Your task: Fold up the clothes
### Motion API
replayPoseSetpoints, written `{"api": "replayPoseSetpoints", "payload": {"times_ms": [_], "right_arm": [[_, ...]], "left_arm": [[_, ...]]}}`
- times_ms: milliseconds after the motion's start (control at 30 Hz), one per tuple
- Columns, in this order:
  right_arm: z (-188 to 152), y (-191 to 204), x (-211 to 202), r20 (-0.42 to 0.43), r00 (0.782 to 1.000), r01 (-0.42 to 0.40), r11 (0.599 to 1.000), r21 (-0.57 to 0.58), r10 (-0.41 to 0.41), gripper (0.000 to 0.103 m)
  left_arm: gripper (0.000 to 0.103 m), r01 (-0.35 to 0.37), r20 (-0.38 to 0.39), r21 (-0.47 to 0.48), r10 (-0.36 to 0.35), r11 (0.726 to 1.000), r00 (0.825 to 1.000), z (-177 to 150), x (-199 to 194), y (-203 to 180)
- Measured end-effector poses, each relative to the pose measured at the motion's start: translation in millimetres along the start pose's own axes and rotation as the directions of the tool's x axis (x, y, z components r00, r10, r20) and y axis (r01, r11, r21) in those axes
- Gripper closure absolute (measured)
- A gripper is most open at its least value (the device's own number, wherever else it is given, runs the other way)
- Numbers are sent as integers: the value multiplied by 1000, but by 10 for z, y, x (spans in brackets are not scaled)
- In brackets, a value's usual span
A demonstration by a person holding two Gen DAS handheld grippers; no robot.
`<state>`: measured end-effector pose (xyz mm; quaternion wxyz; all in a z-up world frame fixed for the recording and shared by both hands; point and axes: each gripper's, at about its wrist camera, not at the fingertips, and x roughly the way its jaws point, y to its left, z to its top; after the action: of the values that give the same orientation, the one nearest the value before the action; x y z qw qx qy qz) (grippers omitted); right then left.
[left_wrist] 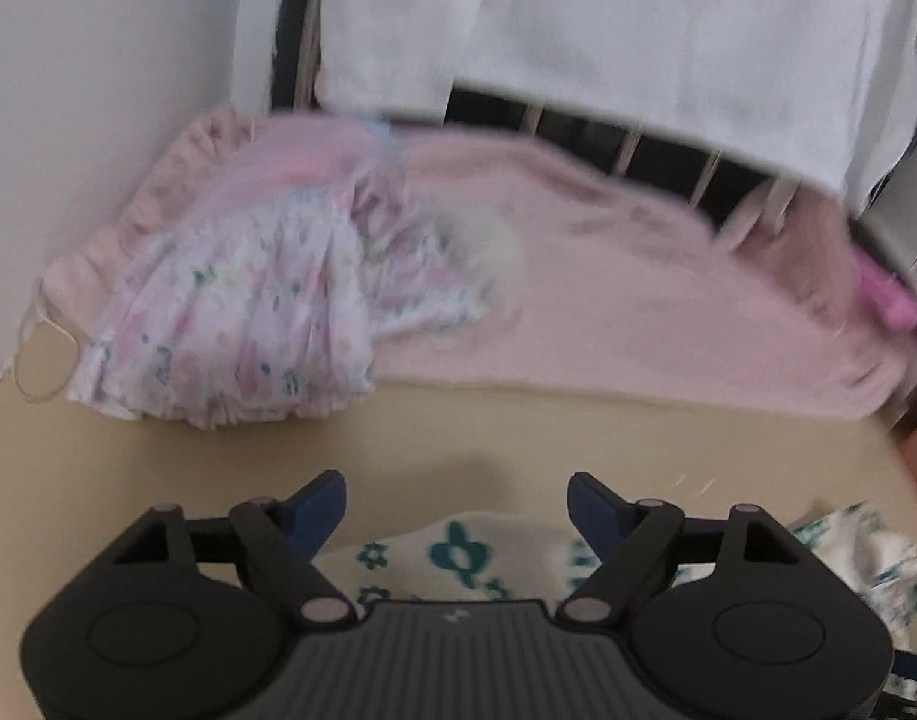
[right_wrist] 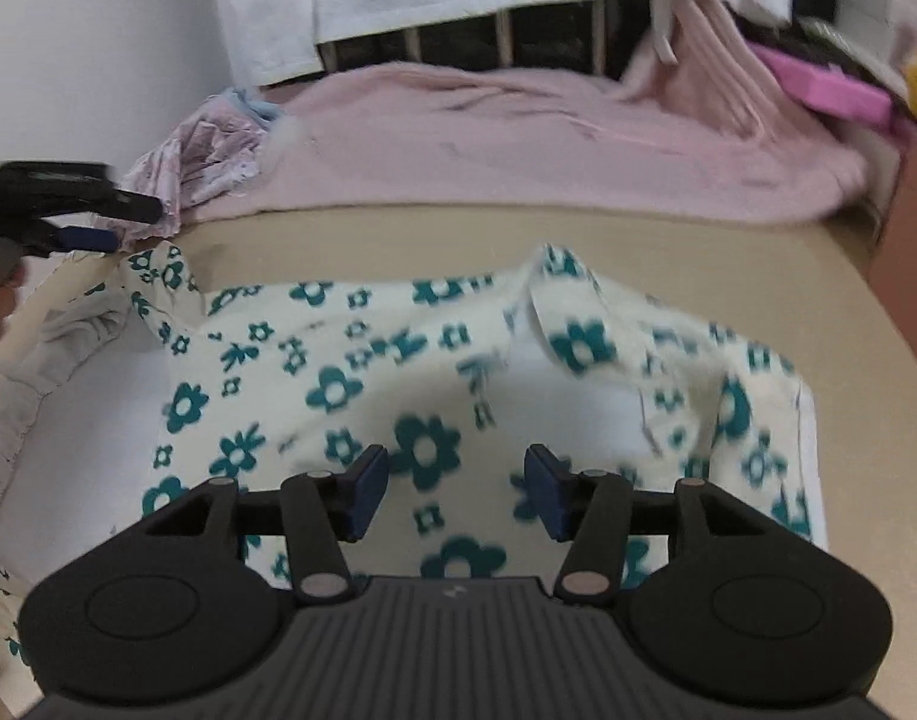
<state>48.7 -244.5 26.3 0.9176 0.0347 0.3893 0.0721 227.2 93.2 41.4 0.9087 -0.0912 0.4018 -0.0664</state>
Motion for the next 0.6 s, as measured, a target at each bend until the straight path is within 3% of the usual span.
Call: {"api": "replayPoseSetpoints", "payload": {"times_ms": [100, 133, 267, 300, 367, 433, 467, 500, 533, 567, 600], "right_arm": [[-148, 18, -58, 35, 999, 22, 1000, -18, -22, 51], [-180, 21, -62, 46, 999, 27, 999, -24, -26, 51], [-283, 24, -71, 90, 995, 42, 999, -29, -39, 51], [-306, 36, -72, 101, 994, 48, 998, -33, -45, 51], [-333, 59, -67, 115, 992, 64, 997, -47, -58, 51], [-338, 58, -69, 119, 991, 70, 997, -44, -64, 50], [-336, 50, -79, 116, 991, 67, 997, -38, -62, 50], [-332, 42, -101, 112, 992, 61, 998, -31, -57, 50], [-323, 29, -149, 106, 993, 46, 999, -17, -44, 50], [-317, 25, -201, 105, 994, 29, 1000, -11, -28, 50], [-317, 38, -264, 111, 994, 8, 1000, -24, -5, 50]], "left_arm": [[98, 20, -67, -14, -20, 1000, 998, -59, 85, 110], [102, -1, -59, -7, 1, 1000, 998, -99, 14, 152], [103, -33, 137, -6, 34, 999, 990, -266, -531, 185], [103, -81, 151, -5, 80, 997, 985, -312, -606, 173], [99, -246, 153, -10, 244, 969, 958, -402, -647, 157], [92, -392, 158, -20, 390, 920, 907, -491, -701, 132], [91, -390, 174, -47, 392, 920, 903, -535, -790, 81], [82, -299, 177, -73, 308, 951, 935, -596, -912, 36], [64, -161, 150, -85, 172, 983, 974, -657, -997, 5], [57, -32, 103, -100, 42, 994, 994, -696, -1004, -57], [52, 39, 61, -104, -32, 994, 998, -740, -952, -166]]}}
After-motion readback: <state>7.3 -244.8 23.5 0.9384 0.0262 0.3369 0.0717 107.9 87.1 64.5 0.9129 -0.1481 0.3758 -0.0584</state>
